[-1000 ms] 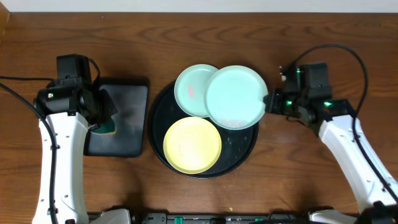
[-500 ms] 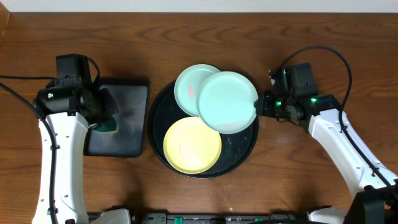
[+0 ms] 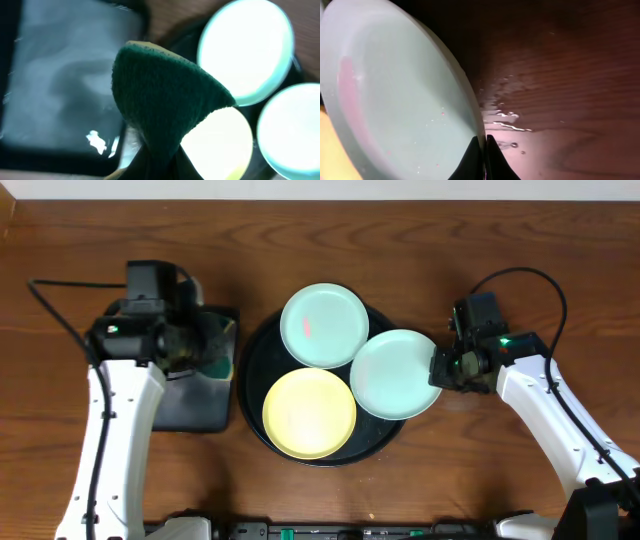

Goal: Clean dirty plates on tray and stack at the side
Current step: 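Carry the green sponge from the basin over the mint plate with left gripper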

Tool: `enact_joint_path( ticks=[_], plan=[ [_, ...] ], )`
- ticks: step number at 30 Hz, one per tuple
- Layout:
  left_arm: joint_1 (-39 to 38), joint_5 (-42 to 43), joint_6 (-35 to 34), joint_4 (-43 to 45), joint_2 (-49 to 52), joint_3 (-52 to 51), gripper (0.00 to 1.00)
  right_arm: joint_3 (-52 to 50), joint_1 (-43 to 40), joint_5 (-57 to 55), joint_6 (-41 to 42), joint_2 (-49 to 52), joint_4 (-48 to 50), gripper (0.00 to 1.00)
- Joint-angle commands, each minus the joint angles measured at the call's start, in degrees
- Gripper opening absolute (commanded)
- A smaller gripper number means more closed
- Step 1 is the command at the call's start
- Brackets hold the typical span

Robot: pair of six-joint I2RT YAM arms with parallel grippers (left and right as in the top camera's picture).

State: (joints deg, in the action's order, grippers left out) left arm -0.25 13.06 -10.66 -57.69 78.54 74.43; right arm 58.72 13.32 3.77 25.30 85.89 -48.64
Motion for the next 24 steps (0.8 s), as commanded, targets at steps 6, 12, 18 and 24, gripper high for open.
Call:
enact_joint_path(
  ticks=[6, 12, 18, 24],
  plan=[
    [-10.88, 1.33, -6.21, 5.53, 0.07, -0.13, 0.08, 0.35, 0.24, -2.91, 0.61, 1.20, 0.46, 0.01],
    [-17.57, 1.31, -9.16, 8.81, 0.07, -0.13, 0.07, 0.31, 0.28, -2.89, 0.61, 2.89, 0.11, 0.01],
    [-22.60, 1.29, -11.17, 12.24, 0.09, -0.13, 0.07, -1.29, 0.28, -2.89, 0.66, 3.39, 1.05, 0.01],
    [-26.23, -0.63, -11.91, 13.90, 1.55, -0.13, 0.08, -5.07, 0.68, -1.36, 1.03, 3.39, 4.74, 0.02]
  ],
)
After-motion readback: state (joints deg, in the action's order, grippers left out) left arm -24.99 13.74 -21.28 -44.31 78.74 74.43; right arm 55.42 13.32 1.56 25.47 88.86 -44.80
